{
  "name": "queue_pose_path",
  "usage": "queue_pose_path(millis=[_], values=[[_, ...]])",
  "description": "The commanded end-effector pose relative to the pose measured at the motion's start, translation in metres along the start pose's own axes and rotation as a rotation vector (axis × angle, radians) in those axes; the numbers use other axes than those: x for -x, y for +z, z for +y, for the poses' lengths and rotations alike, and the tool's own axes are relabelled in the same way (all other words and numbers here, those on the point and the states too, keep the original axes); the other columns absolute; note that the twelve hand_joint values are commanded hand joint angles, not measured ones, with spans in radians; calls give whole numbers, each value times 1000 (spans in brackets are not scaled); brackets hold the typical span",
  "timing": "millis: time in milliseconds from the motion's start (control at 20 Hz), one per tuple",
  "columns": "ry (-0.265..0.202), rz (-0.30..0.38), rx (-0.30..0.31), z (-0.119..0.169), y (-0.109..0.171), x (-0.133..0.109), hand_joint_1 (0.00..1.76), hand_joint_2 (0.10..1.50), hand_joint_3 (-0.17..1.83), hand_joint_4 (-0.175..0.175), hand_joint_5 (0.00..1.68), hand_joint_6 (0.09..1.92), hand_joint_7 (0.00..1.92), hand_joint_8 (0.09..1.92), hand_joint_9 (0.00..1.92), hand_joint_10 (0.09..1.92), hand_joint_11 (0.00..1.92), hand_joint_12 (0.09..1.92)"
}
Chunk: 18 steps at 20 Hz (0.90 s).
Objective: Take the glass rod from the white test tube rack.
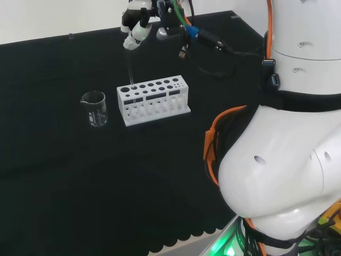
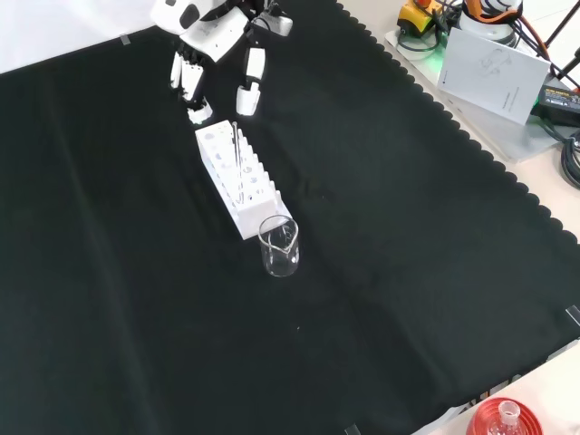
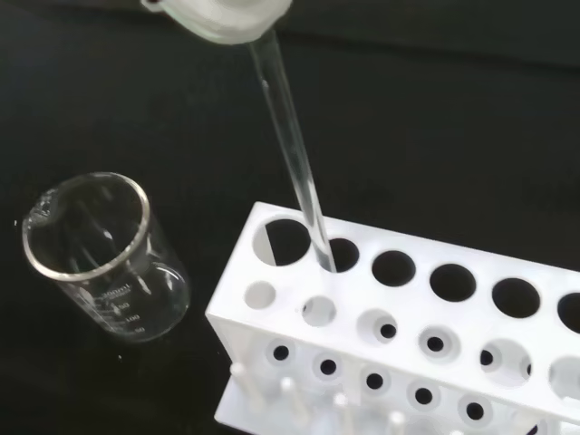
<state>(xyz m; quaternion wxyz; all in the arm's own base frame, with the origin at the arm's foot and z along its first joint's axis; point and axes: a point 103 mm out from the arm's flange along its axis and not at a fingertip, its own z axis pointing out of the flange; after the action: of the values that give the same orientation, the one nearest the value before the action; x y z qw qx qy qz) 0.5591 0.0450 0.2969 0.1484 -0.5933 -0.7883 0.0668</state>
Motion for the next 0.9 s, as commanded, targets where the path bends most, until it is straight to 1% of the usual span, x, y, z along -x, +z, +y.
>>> queue_pose_path(millis=[50, 200, 400, 650, 900], values=[[7, 5, -21, 0, 7, 9, 915, 901, -175, -158, 390, 772, 722, 732, 798, 671, 585, 1253], [3, 3, -20, -2, 11, 12, 906, 898, -175, -158, 391, 771, 721, 733, 796, 674, 583, 1255], [11, -2, -20, -3, 12, 13, 904, 898, -175, -156, 399, 772, 727, 738, 796, 678, 581, 1258], [2, -2, -13, -2, 13, 7, 925, 899, -175, -153, 439, 787, 774, 739, 831, 684, 603, 1259], [-6, 5, -22, -1, 19, 0, 930, 900, -175, -154, 474, 799, 827, 712, 874, 663, 639, 1246]])
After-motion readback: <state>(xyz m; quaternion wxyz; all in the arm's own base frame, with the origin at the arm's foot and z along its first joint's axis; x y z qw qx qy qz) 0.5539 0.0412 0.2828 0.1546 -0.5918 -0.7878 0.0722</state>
